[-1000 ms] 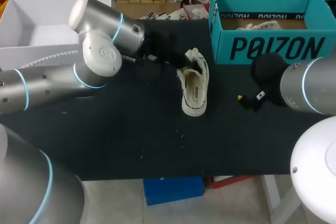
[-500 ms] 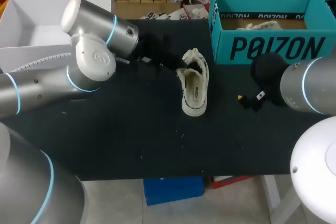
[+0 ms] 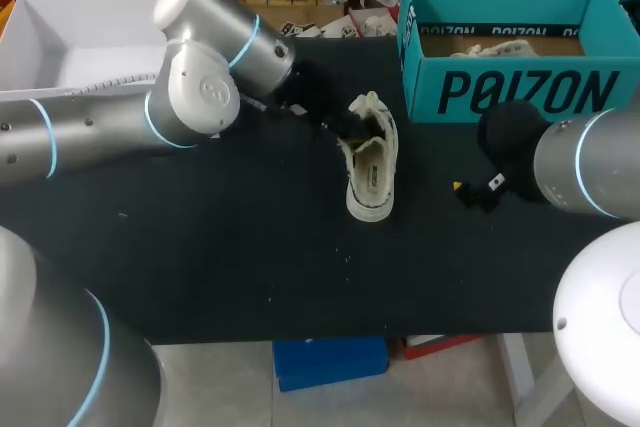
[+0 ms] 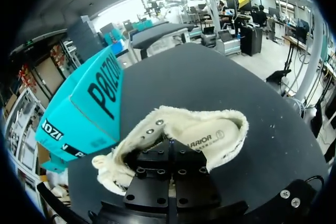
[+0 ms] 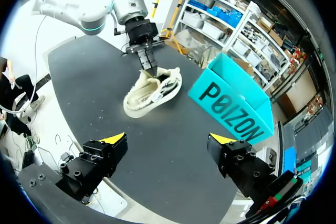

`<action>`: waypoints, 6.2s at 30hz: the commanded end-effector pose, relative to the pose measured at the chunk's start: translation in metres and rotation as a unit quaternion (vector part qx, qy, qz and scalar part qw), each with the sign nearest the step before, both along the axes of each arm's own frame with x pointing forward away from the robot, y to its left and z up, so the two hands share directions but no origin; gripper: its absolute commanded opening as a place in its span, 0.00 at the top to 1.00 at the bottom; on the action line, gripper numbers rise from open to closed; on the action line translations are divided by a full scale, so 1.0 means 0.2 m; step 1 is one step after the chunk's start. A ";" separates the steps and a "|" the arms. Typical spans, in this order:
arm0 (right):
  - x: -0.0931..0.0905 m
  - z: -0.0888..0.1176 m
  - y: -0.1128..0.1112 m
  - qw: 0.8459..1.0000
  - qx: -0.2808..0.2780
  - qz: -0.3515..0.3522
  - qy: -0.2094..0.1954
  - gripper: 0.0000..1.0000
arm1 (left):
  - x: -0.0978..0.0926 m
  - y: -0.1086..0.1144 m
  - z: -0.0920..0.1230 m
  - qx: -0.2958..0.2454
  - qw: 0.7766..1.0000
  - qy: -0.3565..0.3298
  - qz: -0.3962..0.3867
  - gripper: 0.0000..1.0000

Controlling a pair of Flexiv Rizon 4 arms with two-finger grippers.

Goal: Take the shoe out of the shoebox, open the shoe tongue, remove and reinsert the insole, then place the shoe into the shoebox

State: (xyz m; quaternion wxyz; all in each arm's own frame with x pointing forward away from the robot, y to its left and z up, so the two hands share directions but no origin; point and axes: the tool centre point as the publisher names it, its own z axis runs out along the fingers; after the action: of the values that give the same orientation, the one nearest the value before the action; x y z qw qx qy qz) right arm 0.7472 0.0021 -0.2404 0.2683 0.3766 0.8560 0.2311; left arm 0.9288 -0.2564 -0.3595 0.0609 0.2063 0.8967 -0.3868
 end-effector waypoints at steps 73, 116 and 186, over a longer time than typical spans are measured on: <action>0.00 -0.01 0.00 1.000 0.001 0.000 -0.001 0.00 | -0.22 0.61 0.48 -0.021 0.993 0.084 0.076 0.00; 0.00 -0.01 0.00 1.000 0.001 0.000 -0.001 0.00 | -0.22 0.61 0.48 -0.021 0.993 0.084 0.076 0.00; 0.50 -0.06 0.32 0.993 -0.076 0.024 0.085 0.00 | -0.16 0.54 0.43 0.040 0.993 0.098 0.058 0.00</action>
State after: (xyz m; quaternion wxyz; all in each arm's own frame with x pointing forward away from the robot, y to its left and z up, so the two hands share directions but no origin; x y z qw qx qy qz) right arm 0.8274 0.0535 -0.2380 0.2253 0.3494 0.8963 0.1546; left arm 0.8978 -0.1484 -0.2743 -0.0141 0.1178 0.9227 -0.3667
